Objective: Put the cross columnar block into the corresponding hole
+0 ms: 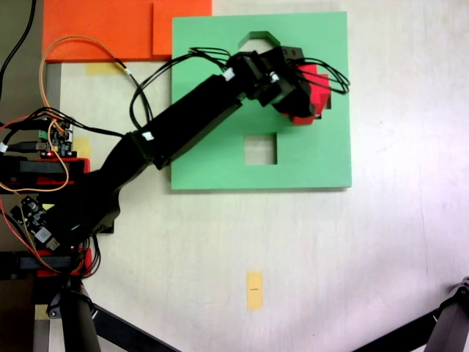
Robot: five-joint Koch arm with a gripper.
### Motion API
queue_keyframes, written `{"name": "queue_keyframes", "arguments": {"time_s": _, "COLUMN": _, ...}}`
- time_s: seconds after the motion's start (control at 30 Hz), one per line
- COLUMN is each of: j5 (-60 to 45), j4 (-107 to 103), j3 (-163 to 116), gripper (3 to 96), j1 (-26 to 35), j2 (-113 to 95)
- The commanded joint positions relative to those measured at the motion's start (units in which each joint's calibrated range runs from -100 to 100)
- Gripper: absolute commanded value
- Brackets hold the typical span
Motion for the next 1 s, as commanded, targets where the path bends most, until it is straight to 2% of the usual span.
{"name": "queue_keyframes", "arguments": {"time_s": 0.03, "j5": -0.5, "j4": 9.7, "j3": 3.7, "gripper": 43.6, "j1": 0.9, "j2": -3.1}}
{"name": "queue_keyframes", "arguments": {"time_s": 0.6, "j5": -0.4, "j4": 9.3, "j3": 3.7, "gripper": 43.3, "j1": 1.2, "j2": -13.7}}
{"name": "queue_keyframes", "arguments": {"time_s": 1.0, "j5": -1.9, "j4": 9.2, "j3": 3.6, "gripper": 43.3, "j1": -0.3, "j2": -10.8}}
